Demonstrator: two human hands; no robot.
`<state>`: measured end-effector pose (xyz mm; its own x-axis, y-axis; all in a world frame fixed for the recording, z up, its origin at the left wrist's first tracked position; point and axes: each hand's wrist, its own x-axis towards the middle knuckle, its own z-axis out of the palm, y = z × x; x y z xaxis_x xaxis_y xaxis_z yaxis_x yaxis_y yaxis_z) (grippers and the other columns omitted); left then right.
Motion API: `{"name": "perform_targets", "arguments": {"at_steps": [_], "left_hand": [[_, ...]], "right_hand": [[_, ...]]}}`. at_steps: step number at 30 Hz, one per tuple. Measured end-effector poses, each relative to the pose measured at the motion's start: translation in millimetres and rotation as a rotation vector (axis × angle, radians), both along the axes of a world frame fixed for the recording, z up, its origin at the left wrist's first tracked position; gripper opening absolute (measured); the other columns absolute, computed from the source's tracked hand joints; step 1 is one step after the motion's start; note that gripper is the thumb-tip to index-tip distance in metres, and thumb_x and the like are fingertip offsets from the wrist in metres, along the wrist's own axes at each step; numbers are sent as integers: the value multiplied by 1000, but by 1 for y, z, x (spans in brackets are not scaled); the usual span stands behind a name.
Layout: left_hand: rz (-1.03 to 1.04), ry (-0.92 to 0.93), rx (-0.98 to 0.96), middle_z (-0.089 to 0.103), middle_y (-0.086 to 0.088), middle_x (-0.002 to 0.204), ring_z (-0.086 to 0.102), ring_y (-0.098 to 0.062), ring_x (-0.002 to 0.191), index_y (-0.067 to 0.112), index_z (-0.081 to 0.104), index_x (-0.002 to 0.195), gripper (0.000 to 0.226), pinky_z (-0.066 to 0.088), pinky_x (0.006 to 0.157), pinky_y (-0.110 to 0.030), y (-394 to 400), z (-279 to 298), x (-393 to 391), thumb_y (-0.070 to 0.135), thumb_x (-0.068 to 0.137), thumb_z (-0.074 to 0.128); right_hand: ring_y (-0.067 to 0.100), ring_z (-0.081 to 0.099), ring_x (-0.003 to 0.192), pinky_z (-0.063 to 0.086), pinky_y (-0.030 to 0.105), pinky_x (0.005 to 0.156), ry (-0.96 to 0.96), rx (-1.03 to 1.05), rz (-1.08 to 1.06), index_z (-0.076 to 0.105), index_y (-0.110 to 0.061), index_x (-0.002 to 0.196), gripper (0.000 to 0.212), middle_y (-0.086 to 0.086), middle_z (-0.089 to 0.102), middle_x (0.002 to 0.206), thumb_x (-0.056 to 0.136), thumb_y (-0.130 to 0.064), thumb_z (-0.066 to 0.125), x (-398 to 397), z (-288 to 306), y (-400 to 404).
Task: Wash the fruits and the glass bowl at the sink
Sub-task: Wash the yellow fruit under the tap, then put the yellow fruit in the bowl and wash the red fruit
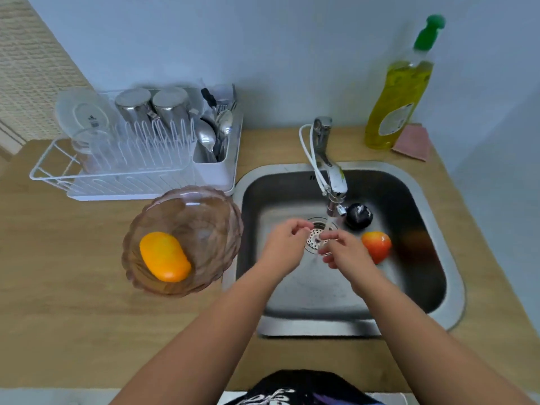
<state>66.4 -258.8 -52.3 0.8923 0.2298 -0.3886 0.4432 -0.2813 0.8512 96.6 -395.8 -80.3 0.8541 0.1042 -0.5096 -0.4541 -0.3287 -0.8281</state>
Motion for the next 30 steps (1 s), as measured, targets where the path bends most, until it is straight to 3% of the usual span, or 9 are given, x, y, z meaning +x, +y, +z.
{"name": "perform_targets", "arguments": {"at_steps": [2, 7, 13, 15, 17, 20, 23, 26, 30], "left_hand": [[-42, 78, -83, 67, 0, 90, 58, -16, 76, 28, 68, 97, 22, 55, 76, -42, -29, -15, 7, 21, 94, 48], [-156, 228, -205, 58, -1, 80, 51, -14, 65, 15, 63, 103, 25, 43, 59, -26, -90, -45, 25, 8, 96, 41], [-154, 228, -102, 65, -15, 120, 55, -21, 91, 19, 62, 122, 30, 48, 85, -36, -127, -90, 59, 26, 98, 47], [-147, 195, -103, 61, -7, 130, 54, -20, 105, 18, 56, 134, 36, 43, 94, -34, -135, -98, 67, 28, 102, 44], [-121, 197, -114, 52, 0, 135, 49, -19, 121, 18, 46, 145, 43, 37, 103, -29, -138, -103, 73, 30, 105, 40], [-97, 190, -142, 43, -2, 153, 43, -21, 137, 25, 40, 150, 49, 33, 117, -40, -138, -114, 77, 38, 103, 39], [-60, 156, -134, 50, -5, 148, 49, -21, 131, 40, 52, 139, 49, 38, 115, -46, -133, -134, 78, 50, 92, 42], [25, 115, -186, 51, -5, 137, 54, -25, 123, 62, 61, 112, 36, 46, 107, -53, -124, -136, 76, 63, 81, 43], [81, 94, -338, 43, -3, 136, 56, -27, 117, 52, 65, 112, 27, 61, 84, -51, -115, -99, 66, 45, 100, 41]], "right_hand": [[17, 54, 66, 43, 30, 63, 15, -42, -100, 65, -14, 97, 23, 10, 66, 84, 91, -5, 44, 4, -10, -31], [22, 54, 83, 40, 31, 73, 26, -163, -311, 68, -16, 101, 23, 13, 64, 99, 89, -14, 48, 19, -32, -87], [27, 45, 130, 32, 30, 94, 123, -90, -437, 44, -15, 144, 50, 9, 46, 147, 94, -12, 44, 41, -56, -107], [26, 38, 138, 30, 31, 104, 152, -37, -458, 37, -16, 149, 53, 7, 39, 153, 97, -15, 43, 49, -63, -107], [25, 38, 139, 29, 32, 108, 165, 20, -491, 37, -16, 149, 51, 7, 38, 154, 98, -18, 44, 58, -67, -106], [27, 47, 130, 36, 32, 103, 168, 57, -488, 48, -13, 141, 43, 11, 48, 145, 100, -22, 41, 64, -72, -102], [27, 57, 107, 44, 36, 92, 174, 84, -467, 61, -19, 118, 28, 12, 60, 123, 98, -24, 42, 63, -74, -101], [19, 53, 84, 42, 35, 80, 165, 138, -480, 57, -24, 94, 11, 8, 60, 101, 96, -27, 47, 58, -74, -100], [23, 58, 97, 45, 38, 83, 141, 212, -497, 55, -26, 95, 14, 6, 60, 106, 94, -40, 51, 57, -72, -89]]}}
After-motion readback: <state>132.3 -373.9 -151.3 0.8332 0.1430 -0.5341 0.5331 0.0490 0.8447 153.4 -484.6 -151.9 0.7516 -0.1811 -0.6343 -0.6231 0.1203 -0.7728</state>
